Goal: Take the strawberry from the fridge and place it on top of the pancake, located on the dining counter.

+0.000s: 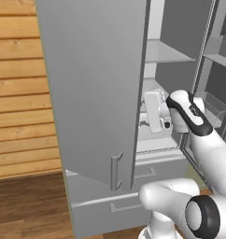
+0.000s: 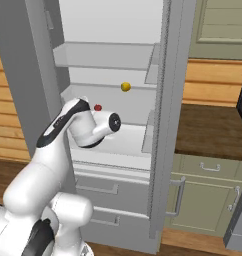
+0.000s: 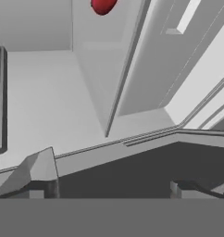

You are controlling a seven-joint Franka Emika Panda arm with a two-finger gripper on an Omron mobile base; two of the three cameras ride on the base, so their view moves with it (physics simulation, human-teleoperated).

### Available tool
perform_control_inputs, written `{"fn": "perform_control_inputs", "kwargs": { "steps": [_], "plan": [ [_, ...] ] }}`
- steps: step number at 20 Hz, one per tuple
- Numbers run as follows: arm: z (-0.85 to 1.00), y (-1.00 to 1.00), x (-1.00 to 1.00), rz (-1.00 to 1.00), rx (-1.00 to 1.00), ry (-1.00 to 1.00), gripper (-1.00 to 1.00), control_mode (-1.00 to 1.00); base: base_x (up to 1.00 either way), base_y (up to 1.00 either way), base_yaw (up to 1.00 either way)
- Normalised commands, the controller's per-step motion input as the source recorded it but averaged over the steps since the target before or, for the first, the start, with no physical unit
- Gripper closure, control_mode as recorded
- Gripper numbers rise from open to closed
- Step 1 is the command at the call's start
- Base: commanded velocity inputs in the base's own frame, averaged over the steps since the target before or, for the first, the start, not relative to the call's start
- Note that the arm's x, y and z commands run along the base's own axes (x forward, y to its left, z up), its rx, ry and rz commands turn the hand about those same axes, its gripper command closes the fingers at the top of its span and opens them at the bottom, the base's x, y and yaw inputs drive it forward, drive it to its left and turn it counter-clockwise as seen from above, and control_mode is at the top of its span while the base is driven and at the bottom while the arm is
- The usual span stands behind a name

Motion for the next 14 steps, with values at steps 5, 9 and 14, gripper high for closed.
{"fn": "perform_control_inputs", "kwargs": {
  "steps": [5, 9, 14],
  "plan": [
    [0.0, 0.37, -0.04, 0.06, 0.08, -0.07, -1.0, -1.0, 0.0, 0.0, 0.0],
    [0.0, 0.51, -0.27, 0.12, 0.01, -0.06, -1.0, -1.0, 0.0, 0.0, 0.0],
    [0.0, 0.49, -0.47, 0.17, 0.0, -0.1, -1.0, -1.0, 0.0, 0.0, 0.0]
  ]
}}
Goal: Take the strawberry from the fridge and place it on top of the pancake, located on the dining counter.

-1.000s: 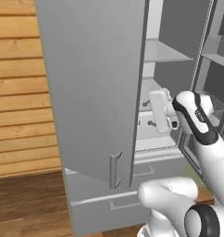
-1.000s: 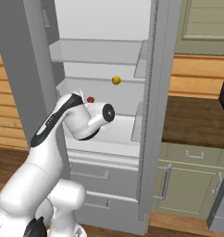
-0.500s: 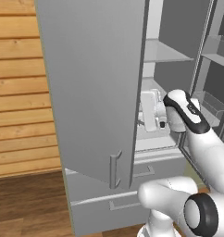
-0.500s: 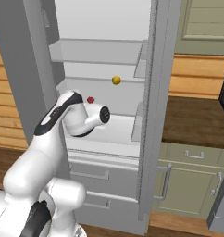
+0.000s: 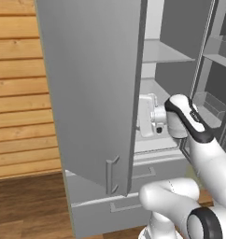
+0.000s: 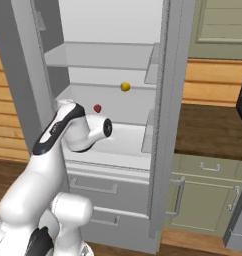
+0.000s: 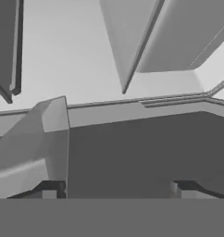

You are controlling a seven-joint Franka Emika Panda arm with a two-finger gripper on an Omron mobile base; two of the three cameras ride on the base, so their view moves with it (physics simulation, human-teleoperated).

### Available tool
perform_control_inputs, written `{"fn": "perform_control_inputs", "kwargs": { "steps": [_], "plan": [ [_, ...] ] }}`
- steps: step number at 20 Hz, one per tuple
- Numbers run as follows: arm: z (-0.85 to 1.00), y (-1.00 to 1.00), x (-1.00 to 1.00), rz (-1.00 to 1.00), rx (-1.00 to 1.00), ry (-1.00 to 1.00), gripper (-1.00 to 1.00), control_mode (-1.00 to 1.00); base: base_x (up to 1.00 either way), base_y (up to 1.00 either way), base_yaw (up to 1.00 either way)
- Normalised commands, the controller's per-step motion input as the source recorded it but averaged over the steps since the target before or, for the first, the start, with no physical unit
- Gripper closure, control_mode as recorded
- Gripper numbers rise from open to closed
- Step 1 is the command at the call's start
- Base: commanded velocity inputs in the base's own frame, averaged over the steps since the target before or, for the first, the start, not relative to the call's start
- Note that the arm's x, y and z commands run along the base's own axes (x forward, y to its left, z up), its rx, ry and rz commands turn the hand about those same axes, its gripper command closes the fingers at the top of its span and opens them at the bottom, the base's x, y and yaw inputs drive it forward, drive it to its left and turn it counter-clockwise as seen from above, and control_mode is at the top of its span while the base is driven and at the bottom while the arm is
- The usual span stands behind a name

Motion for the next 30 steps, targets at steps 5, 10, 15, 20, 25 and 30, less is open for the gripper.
{"fn": "perform_control_inputs", "kwargs": {
  "steps": [5, 10, 15, 20, 25, 30],
  "plan": [
    [0.01, 0.71, -0.35, 0.24, 0.0, -0.06, -1.0, -1.0, 0.0, 0.0, 0.0],
    [0.0, 0.99, -0.05, 0.22, 0.0, 0.0, -1.0, -1.0, 0.0, 0.0, 0.0],
    [0.0, 0.98, -0.14, 0.21, 0.0, 0.0, -1.0, -1.0, 0.0, 0.0, 0.0],
    [-0.01, 1.0, -0.26, 0.18, 0.0, -0.01, -1.0, -1.0, 0.0, 0.0, 0.0],
    [-0.05, 1.0, -0.02, 0.12, 0.0, 0.0, -1.0, -1.0, 0.0, 0.0, 0.0],
    [-0.01, 1.0, -0.03, 0.06, 0.0, -0.01, -1.0, -1.0, 0.0, 0.0, 0.0]
  ]
}}
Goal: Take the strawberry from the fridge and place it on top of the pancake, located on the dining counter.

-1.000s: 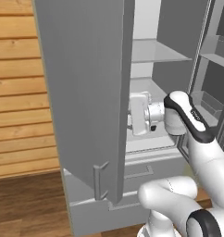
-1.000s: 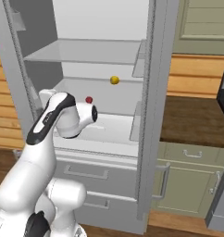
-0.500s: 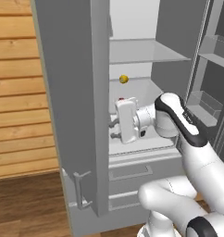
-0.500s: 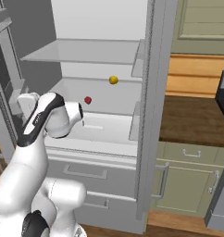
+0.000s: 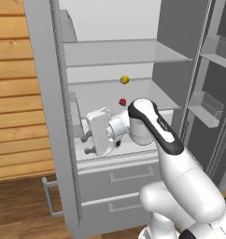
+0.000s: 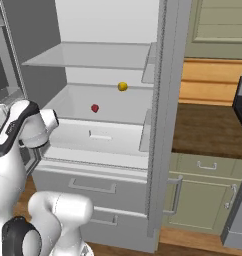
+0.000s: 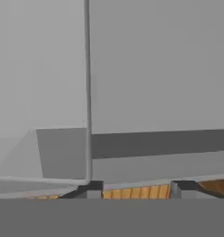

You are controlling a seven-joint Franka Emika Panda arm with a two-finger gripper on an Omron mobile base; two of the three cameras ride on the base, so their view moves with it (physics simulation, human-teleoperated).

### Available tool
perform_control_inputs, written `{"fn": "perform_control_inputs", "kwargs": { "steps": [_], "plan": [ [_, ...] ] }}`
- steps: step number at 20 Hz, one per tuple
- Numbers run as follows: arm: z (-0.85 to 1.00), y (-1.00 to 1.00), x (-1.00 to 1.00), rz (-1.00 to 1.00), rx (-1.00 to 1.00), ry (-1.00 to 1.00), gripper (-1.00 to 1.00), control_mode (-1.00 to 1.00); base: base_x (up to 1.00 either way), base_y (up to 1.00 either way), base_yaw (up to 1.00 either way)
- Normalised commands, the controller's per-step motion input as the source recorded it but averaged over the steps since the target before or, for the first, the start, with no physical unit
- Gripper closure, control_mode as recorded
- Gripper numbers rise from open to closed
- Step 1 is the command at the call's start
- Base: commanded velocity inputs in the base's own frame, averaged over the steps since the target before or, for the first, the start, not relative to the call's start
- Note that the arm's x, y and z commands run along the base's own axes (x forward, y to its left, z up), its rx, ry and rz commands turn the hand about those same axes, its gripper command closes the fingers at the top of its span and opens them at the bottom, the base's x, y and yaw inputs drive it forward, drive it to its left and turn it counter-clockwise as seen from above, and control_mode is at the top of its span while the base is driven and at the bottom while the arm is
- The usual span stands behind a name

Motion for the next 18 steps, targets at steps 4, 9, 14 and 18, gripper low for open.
{"fn": "perform_control_inputs", "kwargs": {
  "steps": [4, 9, 14, 18],
  "plan": [
    [0.0, 0.97, -0.14, 0.0, 0.0, -0.04, -1.0, -1.0, 0.0, 0.0, 0.0],
    [0.0, 0.3, -0.58, 0.0, 0.0, -0.14, -1.0, -1.0, 0.0, 0.0, 0.0],
    [0.13, -0.14, -0.93, 0.0, 0.0, -0.25, -1.0, -1.0, 0.0, 0.0, 0.0],
    [0.28, -0.33, -0.86, -0.05, -0.01, -0.34, -1.0, -1.0, 0.0, 0.0, 0.0]
  ]
}}
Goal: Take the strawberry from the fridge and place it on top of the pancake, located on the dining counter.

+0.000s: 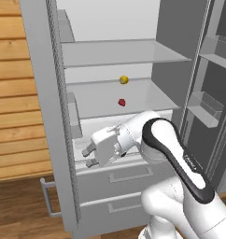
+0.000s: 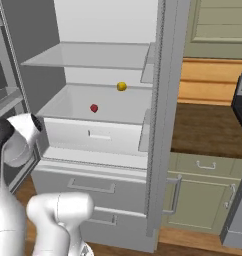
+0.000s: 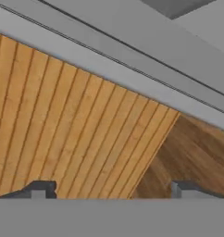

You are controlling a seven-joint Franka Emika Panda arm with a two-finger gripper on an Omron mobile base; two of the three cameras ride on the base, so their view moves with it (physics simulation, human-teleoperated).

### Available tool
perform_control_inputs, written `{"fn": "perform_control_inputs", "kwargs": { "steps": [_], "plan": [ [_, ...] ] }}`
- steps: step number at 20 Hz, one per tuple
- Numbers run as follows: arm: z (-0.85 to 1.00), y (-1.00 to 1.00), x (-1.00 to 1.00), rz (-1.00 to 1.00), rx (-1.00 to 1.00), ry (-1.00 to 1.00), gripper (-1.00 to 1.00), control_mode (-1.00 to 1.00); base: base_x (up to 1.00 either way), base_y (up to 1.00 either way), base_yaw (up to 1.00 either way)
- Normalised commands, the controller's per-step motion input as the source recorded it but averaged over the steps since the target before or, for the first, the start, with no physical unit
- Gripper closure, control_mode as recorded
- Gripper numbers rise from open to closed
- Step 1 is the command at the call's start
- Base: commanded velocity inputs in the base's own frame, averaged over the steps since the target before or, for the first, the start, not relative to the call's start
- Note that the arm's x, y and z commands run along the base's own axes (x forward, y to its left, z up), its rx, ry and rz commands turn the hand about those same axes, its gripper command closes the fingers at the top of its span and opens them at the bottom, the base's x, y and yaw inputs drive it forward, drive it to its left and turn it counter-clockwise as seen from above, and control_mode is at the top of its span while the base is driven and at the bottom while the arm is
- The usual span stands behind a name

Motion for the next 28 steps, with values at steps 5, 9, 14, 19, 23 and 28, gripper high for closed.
{"fn": "perform_control_inputs", "kwargs": {
  "steps": [5, 9, 14, 19, 23, 28],
  "plan": [
    [0.12, -0.68, -0.5, -0.2, -0.13, -0.33, -1.0, -1.0, 0.0, 0.0, 0.0],
    [0.01, -0.78, -0.27, -0.45, -0.21, -0.19, -1.0, -1.0, 0.0, 0.0, 0.0],
    [0.0, -0.89, -0.25, -0.48, -0.22, -0.15, -1.0, -1.0, 0.0, 0.0, 0.0],
    [-0.21, -0.82, -0.24, -0.47, -0.23, -0.24, -1.0, -1.0, 0.0, 0.0, 0.0],
    [-0.47, -0.74, -0.02, -0.38, -0.23, -0.07, -1.0, -1.0, 0.0, 0.0, 0.0],
    [-0.36, -0.47, 0.14, -0.16, -0.17, 0.01, -1.0, -1.0, 0.0, 0.0, 0.0]
  ]
}}
